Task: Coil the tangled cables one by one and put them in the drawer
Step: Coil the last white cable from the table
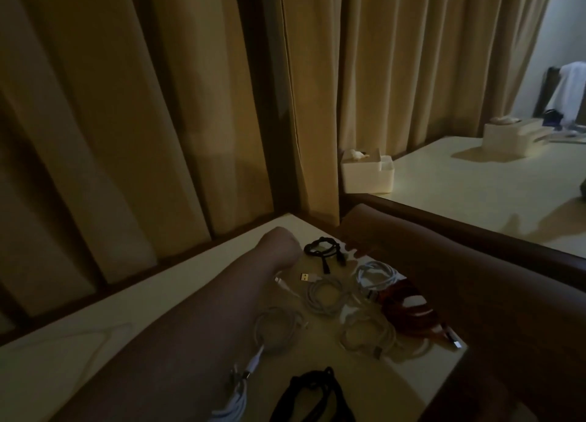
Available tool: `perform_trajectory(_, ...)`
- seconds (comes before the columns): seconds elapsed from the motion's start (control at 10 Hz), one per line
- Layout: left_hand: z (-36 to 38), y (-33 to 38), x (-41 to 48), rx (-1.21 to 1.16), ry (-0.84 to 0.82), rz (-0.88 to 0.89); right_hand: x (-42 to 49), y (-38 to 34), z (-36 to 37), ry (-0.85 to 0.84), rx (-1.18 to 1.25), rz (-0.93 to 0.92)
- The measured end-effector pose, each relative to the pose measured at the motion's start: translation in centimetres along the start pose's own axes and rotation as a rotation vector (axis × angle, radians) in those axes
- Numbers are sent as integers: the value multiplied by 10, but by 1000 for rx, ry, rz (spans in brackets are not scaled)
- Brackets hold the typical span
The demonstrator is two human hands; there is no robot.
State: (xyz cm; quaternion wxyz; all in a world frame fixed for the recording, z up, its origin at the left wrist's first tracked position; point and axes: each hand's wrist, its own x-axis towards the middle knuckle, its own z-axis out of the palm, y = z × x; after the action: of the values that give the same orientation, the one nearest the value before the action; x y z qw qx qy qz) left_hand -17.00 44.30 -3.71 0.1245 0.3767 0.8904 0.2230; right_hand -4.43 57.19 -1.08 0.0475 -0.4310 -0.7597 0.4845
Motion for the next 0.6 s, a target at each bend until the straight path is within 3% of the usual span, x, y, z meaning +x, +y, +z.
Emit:
perform_trajectory(0.1, -11, -10, -16, 0, 50, 45, -16, -1, -4, 126, -130, -137)
perform_trajectory(0.3, -65, -54, -92, -55, 113, 69, -83, -29, 21, 199, -395, -502)
perform_trajectory(0.5, -119, -122, -212, 19, 140, -24, -177, -70, 95, 35, -331, -823)
perform_trajectory(0.6, -129, -161, -267, -5, 194, -112, -204, -74, 139, -173, -348, -925)
